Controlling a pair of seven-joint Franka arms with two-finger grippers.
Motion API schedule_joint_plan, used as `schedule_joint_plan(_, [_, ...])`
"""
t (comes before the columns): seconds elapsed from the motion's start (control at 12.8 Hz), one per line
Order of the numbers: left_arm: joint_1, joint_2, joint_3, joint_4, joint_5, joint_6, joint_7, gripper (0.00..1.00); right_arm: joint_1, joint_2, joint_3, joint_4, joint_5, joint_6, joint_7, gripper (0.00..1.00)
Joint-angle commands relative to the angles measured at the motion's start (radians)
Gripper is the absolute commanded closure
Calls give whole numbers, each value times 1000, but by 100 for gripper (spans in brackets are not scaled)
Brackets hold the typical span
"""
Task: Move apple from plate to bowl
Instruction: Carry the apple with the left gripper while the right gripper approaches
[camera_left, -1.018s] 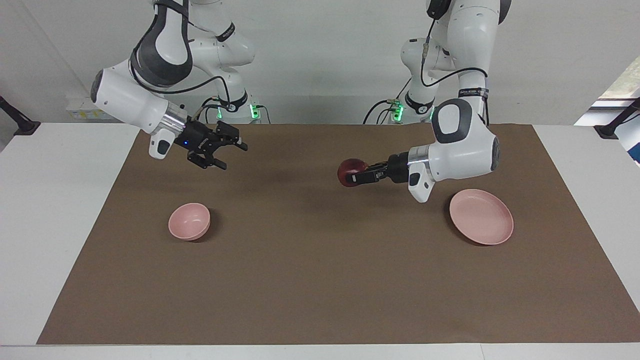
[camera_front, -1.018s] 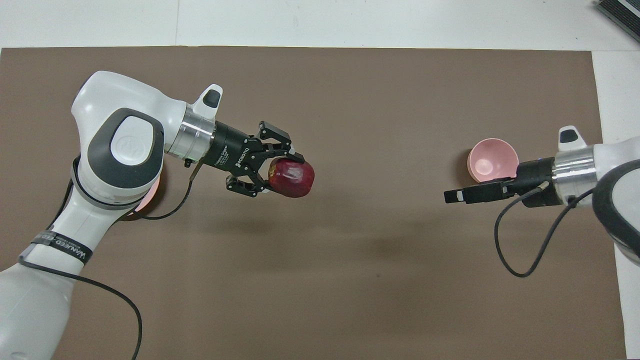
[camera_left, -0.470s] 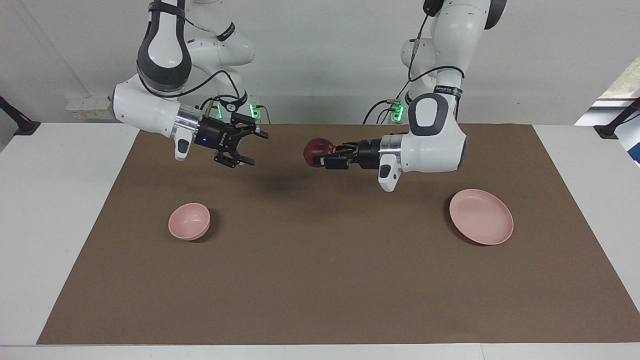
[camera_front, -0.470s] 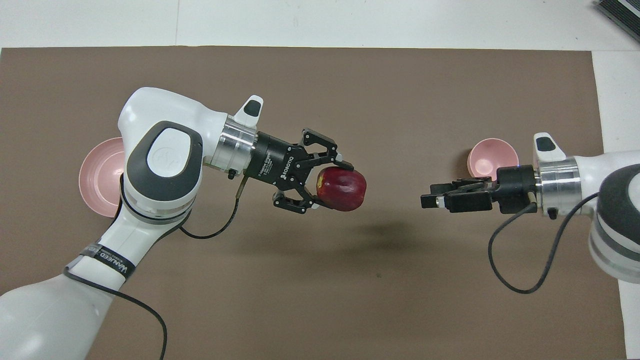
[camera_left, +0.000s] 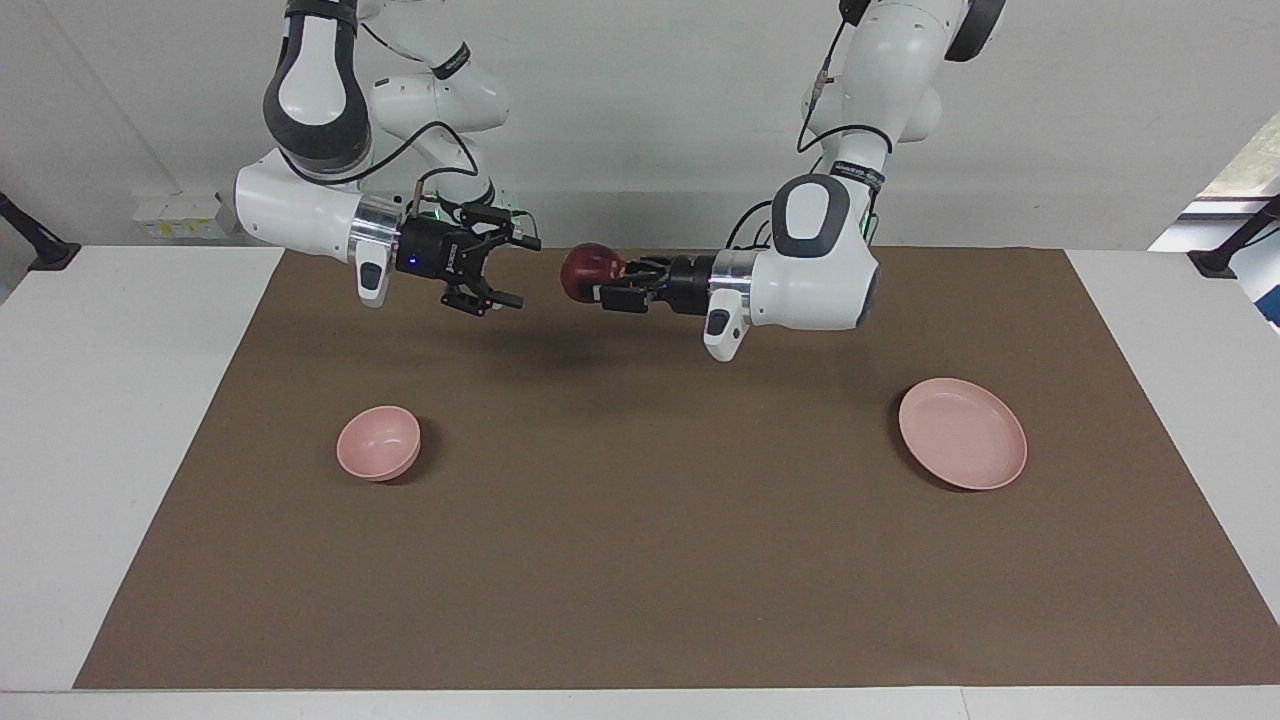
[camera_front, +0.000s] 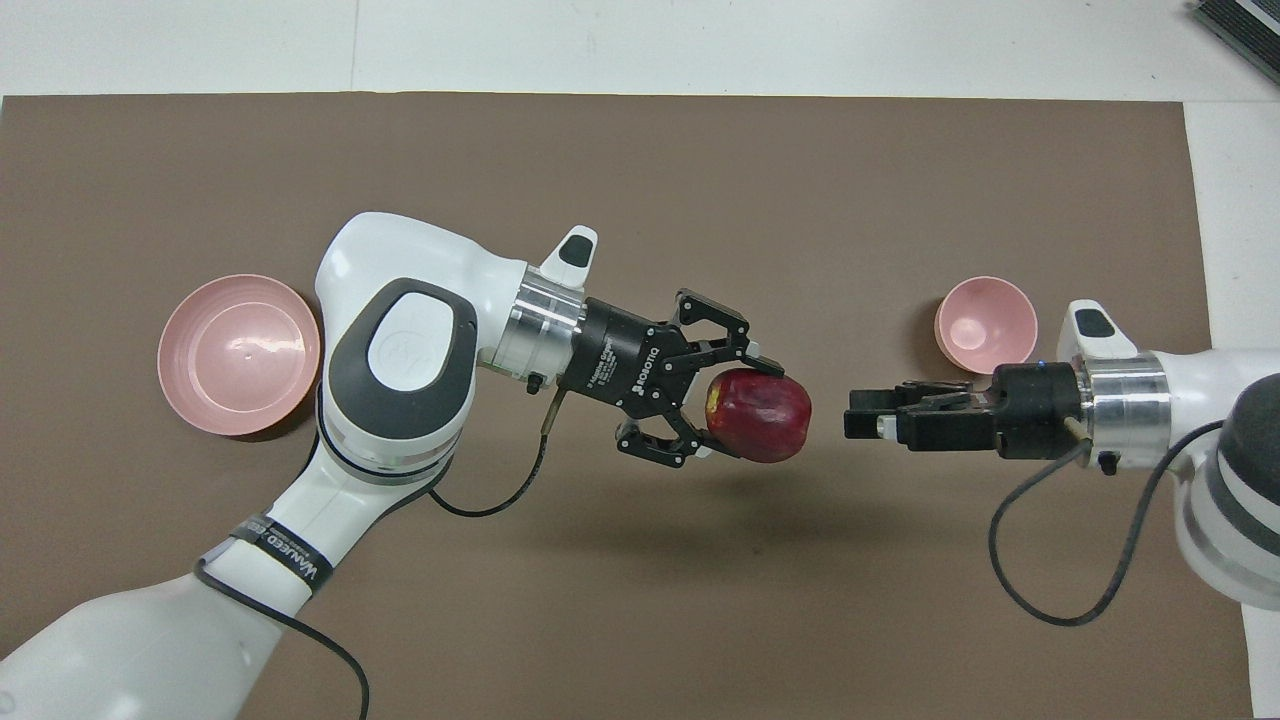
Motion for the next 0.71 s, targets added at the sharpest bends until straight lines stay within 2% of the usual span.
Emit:
schedule_joint_plan(0.0, [-54,-19,3,-19,-41,63,-11,100,0,-49,2,-54,53,15,38,0])
schedule_joint_plan(0.16, [-71,-23,2,-19,-47,71,-11,100,3,-59,5,-67,96,2,30,0])
schedule_joint_plan(0.63, [-98,-29,-24,-23,-69,111,-11,100,9,-81,4,-94,96,-24,5,0])
